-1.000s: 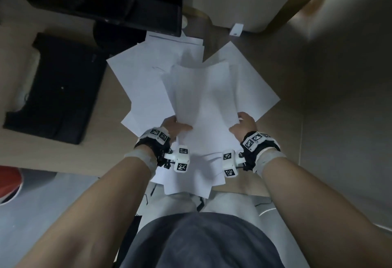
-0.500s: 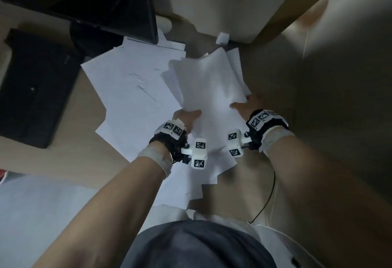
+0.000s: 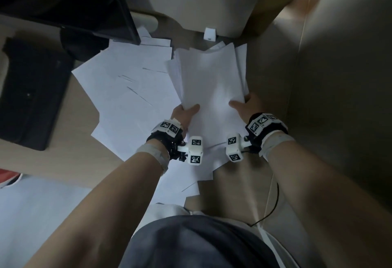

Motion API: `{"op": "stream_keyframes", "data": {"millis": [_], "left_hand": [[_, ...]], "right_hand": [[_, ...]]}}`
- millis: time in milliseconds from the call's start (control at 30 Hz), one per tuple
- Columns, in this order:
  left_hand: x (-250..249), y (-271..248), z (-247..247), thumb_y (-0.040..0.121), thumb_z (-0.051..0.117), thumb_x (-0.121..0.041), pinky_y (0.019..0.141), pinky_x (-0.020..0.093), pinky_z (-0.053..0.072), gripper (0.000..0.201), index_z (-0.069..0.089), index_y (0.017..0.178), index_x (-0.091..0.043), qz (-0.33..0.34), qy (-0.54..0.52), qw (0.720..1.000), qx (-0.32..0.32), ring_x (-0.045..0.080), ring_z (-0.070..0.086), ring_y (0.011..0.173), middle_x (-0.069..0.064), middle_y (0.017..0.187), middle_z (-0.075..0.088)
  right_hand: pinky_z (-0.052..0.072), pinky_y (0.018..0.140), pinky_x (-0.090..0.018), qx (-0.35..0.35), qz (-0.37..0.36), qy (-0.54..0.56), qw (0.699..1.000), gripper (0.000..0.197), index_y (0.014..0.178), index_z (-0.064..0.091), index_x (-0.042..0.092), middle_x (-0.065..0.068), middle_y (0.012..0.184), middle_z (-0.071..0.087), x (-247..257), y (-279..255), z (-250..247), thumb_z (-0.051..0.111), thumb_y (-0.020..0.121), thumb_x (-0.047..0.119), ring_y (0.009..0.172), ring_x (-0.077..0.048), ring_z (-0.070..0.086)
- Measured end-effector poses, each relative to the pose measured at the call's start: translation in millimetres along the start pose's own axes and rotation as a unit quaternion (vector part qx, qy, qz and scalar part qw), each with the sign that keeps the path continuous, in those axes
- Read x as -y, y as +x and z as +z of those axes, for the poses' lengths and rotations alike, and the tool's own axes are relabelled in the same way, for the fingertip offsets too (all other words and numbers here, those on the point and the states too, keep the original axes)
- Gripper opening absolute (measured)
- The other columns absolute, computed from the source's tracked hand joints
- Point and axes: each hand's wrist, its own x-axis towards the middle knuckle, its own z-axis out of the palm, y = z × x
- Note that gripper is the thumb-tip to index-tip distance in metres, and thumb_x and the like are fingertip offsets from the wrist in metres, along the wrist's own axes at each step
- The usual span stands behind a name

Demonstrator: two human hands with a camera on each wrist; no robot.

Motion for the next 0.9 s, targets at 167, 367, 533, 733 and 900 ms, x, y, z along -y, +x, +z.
{"op": "stream_keyframes", "data": {"millis": [167,367,533,733,900], "left_hand": [[2,-12,-15,0.072,0.078,-0.033,0.089,0.05,0.055,0.053,0.064,0.114,-0.004,0.026,0.056,0.998,-0.032,0.033,0.068,0.094,0.013,0.104,0.071],[17,-27,-78,0.072,0.079,-0.02,0.081,0.046,0.057,0.063,0.048,0.126,-0.011,0.069,0.023,0.995,-0.06,0.031,0.067,0.091,0.009,0.107,0.066],[31,-28,-125,0.077,0.075,-0.011,0.083,0.049,0.054,0.046,0.06,0.12,-0.001,0.035,0.016,0.999,-0.037,0.037,0.065,0.092,0.019,0.105,0.068],[27,-24,-165,0.081,0.072,-0.022,0.091,0.051,0.053,0.047,0.062,0.121,0.0,0.04,0.097,0.994,-0.034,0.035,0.066,0.093,0.017,0.105,0.069],[9,-16,-188,0.077,0.074,-0.032,0.092,0.049,0.053,0.052,0.064,0.119,-0.003,0.083,0.204,0.975,0.022,0.032,0.067,0.095,0.014,0.106,0.07]], "right_hand": [[0.04,0.06,-0.025,0.02,-0.019,0.045,0.999,0.029,0.1,0.06,0.01,-0.004,0.091,0.063,-7,-12,-1,0.076,0.081,0.025,0.079,-0.02,0.06],[0.043,0.082,-0.028,0.021,-0.051,0.028,0.998,0.059,0.123,0.047,0.006,-0.007,0.114,0.054,0,-47,40,0.079,0.075,0.013,0.099,-0.024,0.056],[0.045,0.068,-0.028,0.101,-0.023,-0.036,0.994,0.025,0.092,0.06,0.005,-0.005,0.084,0.059,-2,-70,82,0.073,0.074,0.015,0.085,-0.024,0.059],[0.037,0.097,-0.031,0.106,0.031,0.011,0.994,0.089,0.145,0.036,-0.001,-0.009,0.137,0.048,-6,-105,116,0.073,0.081,0.05,0.131,-0.028,0.045],[0.038,0.105,-0.034,0.052,0.065,0.081,0.993,0.092,0.144,0.038,0.002,-0.011,0.144,0.046,-19,-126,147,0.073,0.078,0.055,0.13,-0.028,0.047]]}}
